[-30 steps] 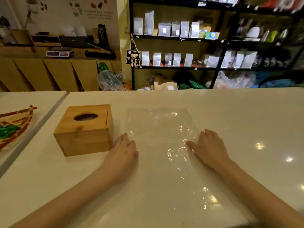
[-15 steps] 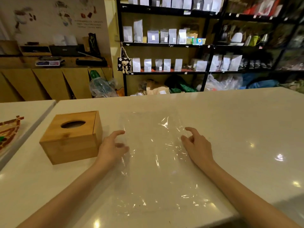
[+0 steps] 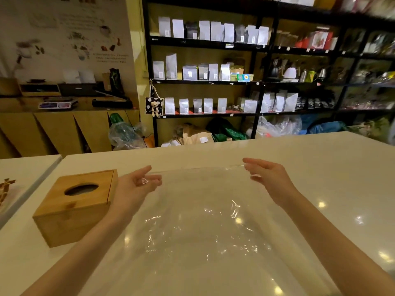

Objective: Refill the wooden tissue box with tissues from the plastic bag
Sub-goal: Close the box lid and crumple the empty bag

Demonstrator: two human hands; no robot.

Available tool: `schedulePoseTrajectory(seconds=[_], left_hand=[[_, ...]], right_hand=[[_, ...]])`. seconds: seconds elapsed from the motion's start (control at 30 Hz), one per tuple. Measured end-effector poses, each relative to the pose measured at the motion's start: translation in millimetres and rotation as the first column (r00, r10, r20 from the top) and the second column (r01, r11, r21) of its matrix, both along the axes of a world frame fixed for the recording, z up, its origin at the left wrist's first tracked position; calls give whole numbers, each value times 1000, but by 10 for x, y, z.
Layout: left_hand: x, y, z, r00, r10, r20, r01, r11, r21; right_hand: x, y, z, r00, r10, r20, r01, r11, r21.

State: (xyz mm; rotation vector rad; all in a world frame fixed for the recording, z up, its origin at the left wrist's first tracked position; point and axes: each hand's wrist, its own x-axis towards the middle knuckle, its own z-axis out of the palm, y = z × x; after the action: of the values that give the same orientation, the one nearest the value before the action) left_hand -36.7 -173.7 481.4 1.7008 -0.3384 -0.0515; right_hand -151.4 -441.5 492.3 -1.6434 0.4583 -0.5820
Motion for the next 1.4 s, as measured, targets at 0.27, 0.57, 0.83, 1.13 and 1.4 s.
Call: schedulePoseTrajectory(seconds=[0.27, 0.57, 0.83, 1.13, 1.4], left_hand=[[72, 40, 344, 667, -25, 744, -320, 893, 317], [-43, -1, 902, 579, -49, 814, -202, 959, 201], [341, 412, 724, 920, -391, -6, 382, 901, -205], [204, 250, 556, 883, -453, -122, 429, 885, -179], [148, 244, 449, 925, -354, -135, 329, 928, -176]], right_hand=[[61, -85, 469, 962, -246, -115, 25, 500, -866], [272, 566, 824, 975, 184, -127, -196, 436, -878], [217, 322, 1031, 931, 356, 80, -330, 915, -234], [345, 385, 612, 894, 449, -2, -440, 876, 200], [363, 366, 362, 921, 382, 80, -389, 916, 101]])
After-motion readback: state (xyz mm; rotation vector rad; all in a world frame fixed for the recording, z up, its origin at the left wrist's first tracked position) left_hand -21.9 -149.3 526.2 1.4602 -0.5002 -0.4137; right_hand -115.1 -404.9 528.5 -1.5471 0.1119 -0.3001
